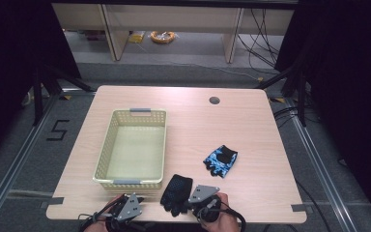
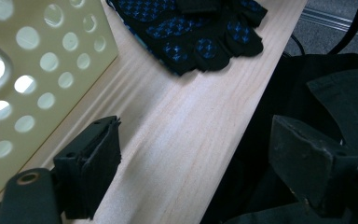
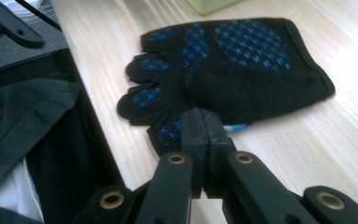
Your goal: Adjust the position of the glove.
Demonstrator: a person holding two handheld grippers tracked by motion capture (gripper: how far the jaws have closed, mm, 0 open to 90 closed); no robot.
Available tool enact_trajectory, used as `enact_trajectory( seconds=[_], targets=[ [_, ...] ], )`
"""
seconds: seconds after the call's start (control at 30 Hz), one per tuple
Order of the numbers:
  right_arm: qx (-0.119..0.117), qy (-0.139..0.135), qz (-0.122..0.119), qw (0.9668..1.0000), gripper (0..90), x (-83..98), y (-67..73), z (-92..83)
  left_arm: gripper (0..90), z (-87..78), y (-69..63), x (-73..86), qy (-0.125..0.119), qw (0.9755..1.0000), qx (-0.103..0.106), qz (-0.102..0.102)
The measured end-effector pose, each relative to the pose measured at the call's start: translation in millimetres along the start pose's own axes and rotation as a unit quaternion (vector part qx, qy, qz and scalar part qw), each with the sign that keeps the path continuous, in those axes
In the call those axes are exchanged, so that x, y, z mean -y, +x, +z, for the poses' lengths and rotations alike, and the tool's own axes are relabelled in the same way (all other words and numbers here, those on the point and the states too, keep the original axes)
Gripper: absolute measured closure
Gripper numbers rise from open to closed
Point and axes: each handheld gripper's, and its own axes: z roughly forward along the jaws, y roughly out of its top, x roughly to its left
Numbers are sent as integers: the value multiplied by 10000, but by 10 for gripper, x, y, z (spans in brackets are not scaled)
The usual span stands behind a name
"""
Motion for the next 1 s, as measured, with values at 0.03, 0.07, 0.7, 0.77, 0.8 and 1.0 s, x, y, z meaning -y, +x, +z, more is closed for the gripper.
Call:
enact_trajectory(
  seconds=[0.03,0.07,0.7,0.77,0.8,1.0],
  targets=[
    [23,-14,-29,10000,898,-12,-6,-4,165,0,-2,2,-5,10000,2,-1],
    [30,-9,-51,10000,898,-25,-25,-19,165,0,-1,2,-10,10000,-2,-5],
    [-462,92,556,9973,628,-516,-796,368,317,130,20,-107,-212,9994,-84,-272],
    [-561,136,634,9963,636,-512,-818,443,318,139,34,-126,-175,9997,-104,-112],
    [-605,194,648,9959,663,-511,-835,450,318,156,15,-126,-213,9994,-42,-272],
    [-899,164,1074,9900,856,-440,-887,425,315,156,17,-134,-173,9996,-104,-192]
  ],
)
